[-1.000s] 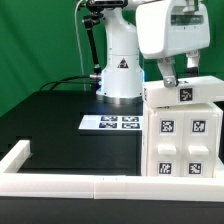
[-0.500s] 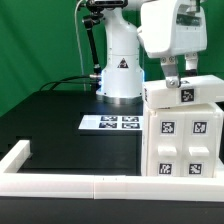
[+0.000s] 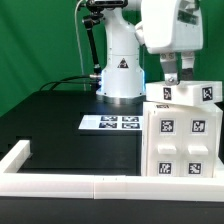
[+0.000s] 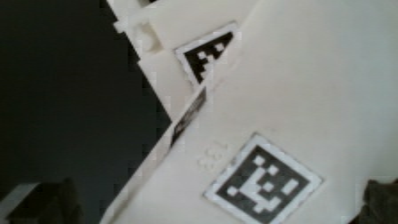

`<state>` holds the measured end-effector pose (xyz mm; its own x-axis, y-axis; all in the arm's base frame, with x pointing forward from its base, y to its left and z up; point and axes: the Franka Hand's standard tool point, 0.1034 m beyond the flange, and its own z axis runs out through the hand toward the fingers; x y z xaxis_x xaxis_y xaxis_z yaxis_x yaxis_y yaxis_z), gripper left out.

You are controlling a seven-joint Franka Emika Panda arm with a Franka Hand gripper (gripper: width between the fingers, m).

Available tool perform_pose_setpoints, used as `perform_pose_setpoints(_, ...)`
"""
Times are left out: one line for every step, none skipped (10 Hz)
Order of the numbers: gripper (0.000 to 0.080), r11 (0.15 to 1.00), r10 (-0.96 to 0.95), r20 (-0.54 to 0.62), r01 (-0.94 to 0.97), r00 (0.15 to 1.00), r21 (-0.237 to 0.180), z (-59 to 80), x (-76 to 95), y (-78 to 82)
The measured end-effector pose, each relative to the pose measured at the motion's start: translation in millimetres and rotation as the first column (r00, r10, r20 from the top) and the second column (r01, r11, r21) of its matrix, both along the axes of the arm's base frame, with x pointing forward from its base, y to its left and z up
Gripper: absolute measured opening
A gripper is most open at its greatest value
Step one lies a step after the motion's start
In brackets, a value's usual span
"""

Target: Assemble cabinet

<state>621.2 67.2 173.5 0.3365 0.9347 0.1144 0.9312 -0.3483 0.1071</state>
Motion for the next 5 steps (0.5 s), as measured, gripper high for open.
perform_pose_setpoints(0.0797,1.000,-0.004,0.001,0.004,1.000,-0.004,-0.4,0.2,-0.4)
perform_pose_setpoints(0.0797,0.997,-0.078,-0.003,0.078,0.997,0.006,-0.4,0.5,-1.7)
perform_pose_setpoints(0.0797,0.988,-0.155,-0.008,0.155,0.988,0.015,-0.1,1.0,-3.2)
perform_pose_setpoints(0.0797,0.975,-0.219,-0.012,0.219,0.976,0.024,0.7,1.7,-3.0)
perform_pose_setpoints(0.0797,0.950,-0.309,-0.019,0.309,0.951,0.033,2.2,2.6,-0.5)
